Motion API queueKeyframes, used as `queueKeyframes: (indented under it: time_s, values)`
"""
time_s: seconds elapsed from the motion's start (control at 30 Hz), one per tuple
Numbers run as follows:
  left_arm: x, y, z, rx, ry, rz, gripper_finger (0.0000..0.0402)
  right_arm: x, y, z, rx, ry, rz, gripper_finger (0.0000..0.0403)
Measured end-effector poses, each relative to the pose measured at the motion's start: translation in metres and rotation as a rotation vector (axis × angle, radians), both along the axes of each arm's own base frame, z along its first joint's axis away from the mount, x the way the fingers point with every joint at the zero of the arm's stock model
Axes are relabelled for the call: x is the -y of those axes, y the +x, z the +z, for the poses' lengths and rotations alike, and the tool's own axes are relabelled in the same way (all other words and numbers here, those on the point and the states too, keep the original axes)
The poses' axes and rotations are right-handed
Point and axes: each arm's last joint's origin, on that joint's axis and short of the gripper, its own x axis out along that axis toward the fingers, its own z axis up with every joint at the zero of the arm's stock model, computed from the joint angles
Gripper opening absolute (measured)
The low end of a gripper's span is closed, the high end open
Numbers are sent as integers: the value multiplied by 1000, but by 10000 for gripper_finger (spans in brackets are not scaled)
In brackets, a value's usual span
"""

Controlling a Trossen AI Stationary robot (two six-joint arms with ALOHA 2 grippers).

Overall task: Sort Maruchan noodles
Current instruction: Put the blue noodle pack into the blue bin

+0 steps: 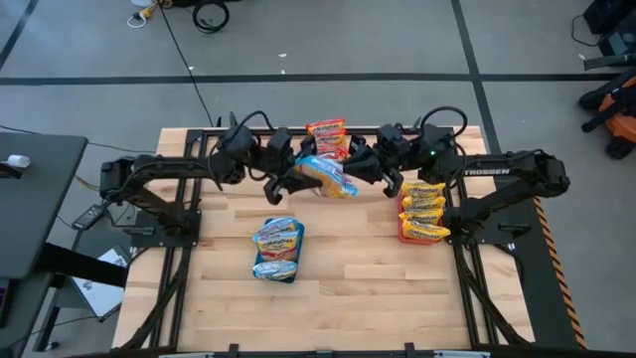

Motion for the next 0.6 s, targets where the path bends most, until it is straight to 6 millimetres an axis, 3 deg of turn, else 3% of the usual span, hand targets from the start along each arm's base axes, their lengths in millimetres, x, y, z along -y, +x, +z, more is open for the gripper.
queueKeyframes:
  time_s: [0.07, 0.17, 0.3, 0.43, 0.6]
  values:
    - [-4, -2, 0, -19, 2, 12, 137, 1, 0, 0, 0, -3, -24, 87]
    - [-12, -9, 6, -43, 17, 4, 135, 6, -6, 4, 23, -17, -61, 117]
    - [-21, -33, 11, -186, 50, 16, 135, 15, -19, 14, 38, -23, -104, 147]
    - [-20, -66, 1, -463, 129, 133, 140, 19, -29, 14, -36, -32, -146, 158]
    - [-3, -97, -34, -957, 201, 300, 140, 19, -25, 0, -180, -13, -227, 157]
